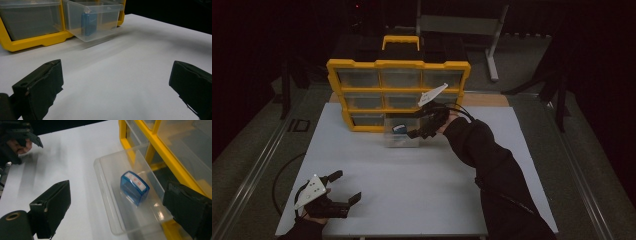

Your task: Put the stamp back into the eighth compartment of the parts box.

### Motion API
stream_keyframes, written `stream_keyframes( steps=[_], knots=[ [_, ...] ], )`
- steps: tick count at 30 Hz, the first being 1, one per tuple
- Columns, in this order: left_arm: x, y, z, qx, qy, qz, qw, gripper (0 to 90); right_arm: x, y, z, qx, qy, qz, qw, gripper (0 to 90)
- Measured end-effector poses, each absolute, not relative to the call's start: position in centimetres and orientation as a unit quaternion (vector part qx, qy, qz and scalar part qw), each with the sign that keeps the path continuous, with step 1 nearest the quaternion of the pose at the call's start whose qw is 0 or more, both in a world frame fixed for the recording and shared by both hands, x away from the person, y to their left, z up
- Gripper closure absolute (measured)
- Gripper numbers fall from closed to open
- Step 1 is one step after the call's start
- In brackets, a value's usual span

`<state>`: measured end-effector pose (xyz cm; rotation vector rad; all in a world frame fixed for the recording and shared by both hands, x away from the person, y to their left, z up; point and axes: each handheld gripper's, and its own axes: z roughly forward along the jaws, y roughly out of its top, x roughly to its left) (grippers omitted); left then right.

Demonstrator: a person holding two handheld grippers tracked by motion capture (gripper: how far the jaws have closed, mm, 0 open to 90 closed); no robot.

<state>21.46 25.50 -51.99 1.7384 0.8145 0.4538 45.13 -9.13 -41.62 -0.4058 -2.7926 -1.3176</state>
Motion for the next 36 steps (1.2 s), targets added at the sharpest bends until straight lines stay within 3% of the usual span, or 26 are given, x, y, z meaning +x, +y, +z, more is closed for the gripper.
stream_keyframes(
  steps=[36],
  knots=[
    [21.4,25.4,-52.0,0.738,0.341,0.194,0.548,0.4,41.3,-17.2,-42.7,-0.181,-0.878,-0.441,-0.042,8.4]
  ],
)
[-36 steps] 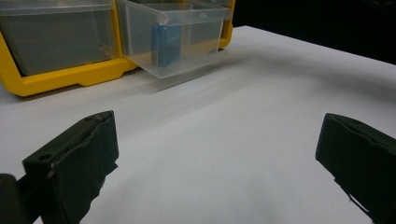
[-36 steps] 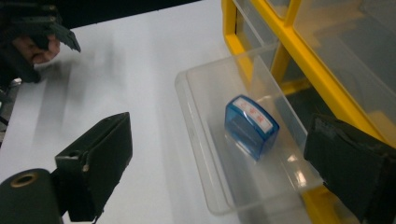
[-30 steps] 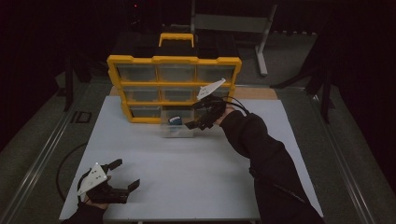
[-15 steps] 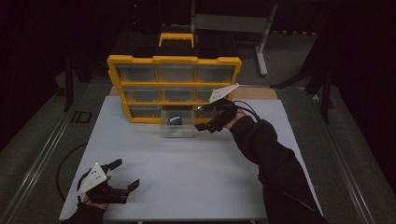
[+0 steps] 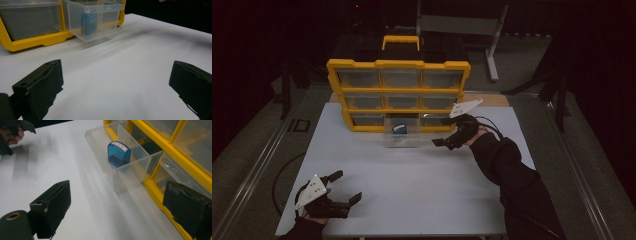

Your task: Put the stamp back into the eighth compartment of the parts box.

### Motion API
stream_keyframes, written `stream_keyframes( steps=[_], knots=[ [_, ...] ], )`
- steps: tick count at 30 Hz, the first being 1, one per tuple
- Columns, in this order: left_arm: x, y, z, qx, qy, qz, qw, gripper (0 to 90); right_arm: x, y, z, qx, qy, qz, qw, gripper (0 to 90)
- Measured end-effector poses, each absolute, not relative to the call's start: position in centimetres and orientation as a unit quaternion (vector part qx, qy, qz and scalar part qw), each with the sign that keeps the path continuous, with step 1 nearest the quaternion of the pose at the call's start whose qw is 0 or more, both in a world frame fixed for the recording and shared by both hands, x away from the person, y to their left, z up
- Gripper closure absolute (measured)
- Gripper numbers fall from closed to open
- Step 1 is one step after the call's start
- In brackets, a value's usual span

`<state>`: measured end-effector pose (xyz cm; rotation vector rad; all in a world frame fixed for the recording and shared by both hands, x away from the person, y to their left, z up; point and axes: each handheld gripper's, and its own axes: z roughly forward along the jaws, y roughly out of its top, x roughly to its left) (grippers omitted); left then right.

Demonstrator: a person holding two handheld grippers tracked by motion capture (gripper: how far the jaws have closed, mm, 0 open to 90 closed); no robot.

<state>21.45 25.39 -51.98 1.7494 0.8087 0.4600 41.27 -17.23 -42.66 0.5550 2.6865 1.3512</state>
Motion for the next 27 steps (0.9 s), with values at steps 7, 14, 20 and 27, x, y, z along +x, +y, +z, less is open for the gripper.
stream_keyframes(
  steps=[7,14,20,27],
  knots=[
    [21.4,25.4,-52.0,0.738,0.342,0.194,0.548,0.4,40.0,-18.4,-43.5,0.187,0.873,0.449,0.040,8.4],
    [21.5,25.4,-52.0,0.738,0.341,0.195,0.548,0.4,38.6,-19.8,-44.4,0.184,0.868,0.460,0.039,8.4],
    [21.4,25.4,-52.0,0.739,0.340,0.195,0.548,0.4,37.4,-20.7,-45.4,0.185,0.863,0.469,0.039,8.4],
    [21.4,25.3,-51.9,0.738,0.340,0.194,0.549,0.4,36.0,-21.5,-46.4,0.184,0.858,0.479,0.033,8.4]
  ],
)
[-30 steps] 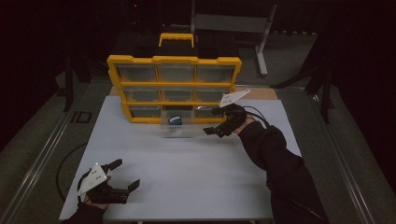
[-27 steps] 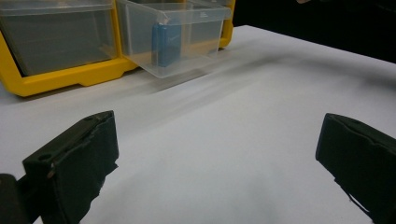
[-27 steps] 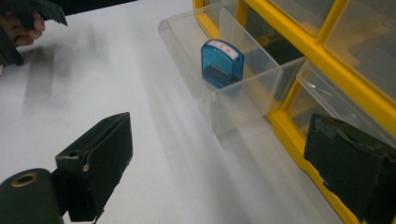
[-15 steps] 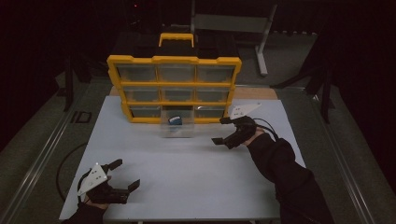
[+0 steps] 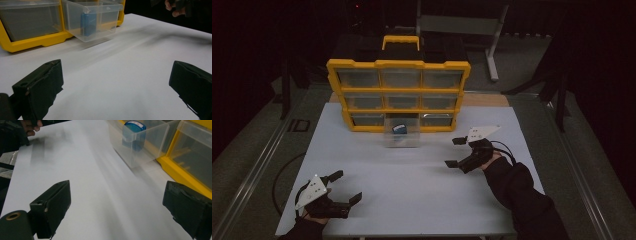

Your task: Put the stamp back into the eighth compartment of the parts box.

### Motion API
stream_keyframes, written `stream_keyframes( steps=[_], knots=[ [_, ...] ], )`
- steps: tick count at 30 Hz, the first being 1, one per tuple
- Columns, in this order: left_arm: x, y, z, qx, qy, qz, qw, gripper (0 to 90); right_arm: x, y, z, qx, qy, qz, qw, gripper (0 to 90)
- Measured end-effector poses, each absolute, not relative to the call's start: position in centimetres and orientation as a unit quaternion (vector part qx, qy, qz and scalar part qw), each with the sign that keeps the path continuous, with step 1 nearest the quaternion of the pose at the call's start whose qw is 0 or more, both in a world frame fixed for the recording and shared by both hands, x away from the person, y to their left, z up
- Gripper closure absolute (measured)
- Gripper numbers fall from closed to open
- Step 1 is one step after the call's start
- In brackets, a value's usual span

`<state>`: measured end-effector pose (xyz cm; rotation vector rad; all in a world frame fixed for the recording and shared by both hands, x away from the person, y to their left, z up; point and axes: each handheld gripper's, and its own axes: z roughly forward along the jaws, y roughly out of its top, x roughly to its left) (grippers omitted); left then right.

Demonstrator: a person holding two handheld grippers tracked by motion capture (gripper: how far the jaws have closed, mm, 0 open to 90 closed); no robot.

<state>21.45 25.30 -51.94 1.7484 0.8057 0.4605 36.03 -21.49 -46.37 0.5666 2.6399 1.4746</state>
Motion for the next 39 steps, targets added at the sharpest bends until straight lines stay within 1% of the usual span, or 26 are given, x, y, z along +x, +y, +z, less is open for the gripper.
stream_keyframes(
  steps=[19,33,39],
  knots=[
    [21.5,25.2,-51.9,0.740,0.338,0.195,0.548,0.4,32.4,-23.9,-49.9,0.205,0.852,0.480,0.047,8.4],
    [21.5,25.1,-52.0,0.740,0.338,0.194,0.548,0.4,30.3,-27.1,-50.9,0.236,0.839,0.487,0.058,8.4],
    [21.5,25.1,-51.9,0.741,0.339,0.194,0.547,0.4,29.2,-28.9,-51.1,0.260,0.828,0.490,0.077,8.4]
  ],
)
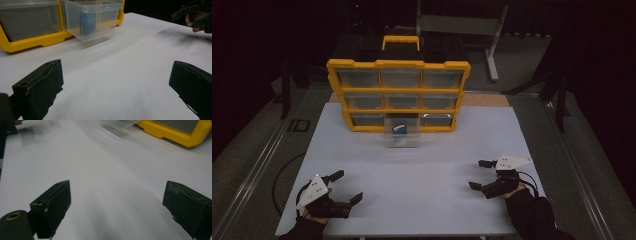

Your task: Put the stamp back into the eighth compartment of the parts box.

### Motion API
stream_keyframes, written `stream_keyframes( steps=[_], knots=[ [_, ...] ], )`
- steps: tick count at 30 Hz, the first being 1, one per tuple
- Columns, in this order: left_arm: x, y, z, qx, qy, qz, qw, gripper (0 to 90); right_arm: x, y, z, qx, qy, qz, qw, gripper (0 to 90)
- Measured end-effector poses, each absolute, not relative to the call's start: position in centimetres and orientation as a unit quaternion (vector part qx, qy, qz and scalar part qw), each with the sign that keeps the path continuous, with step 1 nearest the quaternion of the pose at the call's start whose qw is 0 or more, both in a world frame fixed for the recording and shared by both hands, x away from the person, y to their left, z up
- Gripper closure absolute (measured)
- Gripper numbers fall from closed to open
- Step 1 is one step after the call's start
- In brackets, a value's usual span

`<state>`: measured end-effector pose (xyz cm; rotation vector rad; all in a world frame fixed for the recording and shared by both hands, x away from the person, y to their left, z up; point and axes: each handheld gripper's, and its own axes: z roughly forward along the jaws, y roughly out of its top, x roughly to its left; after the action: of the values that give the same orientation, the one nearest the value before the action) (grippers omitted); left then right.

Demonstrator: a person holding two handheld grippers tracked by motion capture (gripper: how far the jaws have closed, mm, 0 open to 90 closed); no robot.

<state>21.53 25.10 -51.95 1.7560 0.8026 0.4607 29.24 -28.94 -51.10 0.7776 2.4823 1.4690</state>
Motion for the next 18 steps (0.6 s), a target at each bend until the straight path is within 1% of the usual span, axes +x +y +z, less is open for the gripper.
stream_keyframes(
  steps=[6,13,18],
  knots=[
    [21.6,25.2,-52.0,0.740,0.339,0.194,0.548,0.4,28.6,-30.0,-51.6,0.278,0.823,0.487,0.085,8.5],
    [21.6,25.1,-52.0,0.741,0.337,0.192,0.547,0.4,28.1,-31.3,-51.8,0.304,0.806,0.493,0.123,8.5],
    [21.6,25.1,-52.0,0.741,0.337,0.192,0.548,0.4,28.3,-30.8,-52.0,0.299,0.810,0.488,0.124,8.5]
  ],
)
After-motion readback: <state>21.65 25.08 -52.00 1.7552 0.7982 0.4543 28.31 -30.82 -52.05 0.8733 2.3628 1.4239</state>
